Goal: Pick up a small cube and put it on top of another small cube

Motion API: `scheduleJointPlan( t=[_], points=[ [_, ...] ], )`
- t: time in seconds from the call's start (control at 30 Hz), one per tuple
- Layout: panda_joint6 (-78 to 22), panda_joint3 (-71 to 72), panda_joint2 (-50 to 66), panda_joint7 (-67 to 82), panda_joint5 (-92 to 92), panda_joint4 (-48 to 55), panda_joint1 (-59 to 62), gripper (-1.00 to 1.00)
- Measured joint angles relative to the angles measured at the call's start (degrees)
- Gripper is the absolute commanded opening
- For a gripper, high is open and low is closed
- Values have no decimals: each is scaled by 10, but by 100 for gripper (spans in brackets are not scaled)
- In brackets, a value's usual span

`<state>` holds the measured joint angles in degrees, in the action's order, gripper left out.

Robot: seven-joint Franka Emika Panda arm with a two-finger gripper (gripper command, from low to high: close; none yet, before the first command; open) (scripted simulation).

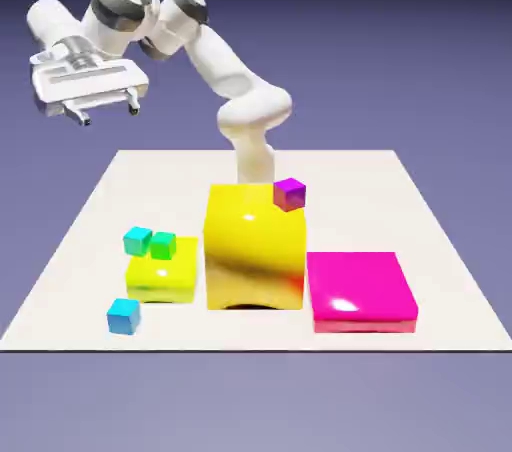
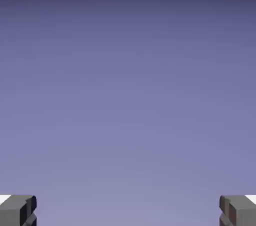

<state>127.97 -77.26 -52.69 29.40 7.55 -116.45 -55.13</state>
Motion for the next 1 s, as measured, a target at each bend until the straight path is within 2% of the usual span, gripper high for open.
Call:
scheduleJointPlan(
  t=[1.0],
  points=[
    [-363,-610,-158,567,60,352,-430,0]
  ],
)
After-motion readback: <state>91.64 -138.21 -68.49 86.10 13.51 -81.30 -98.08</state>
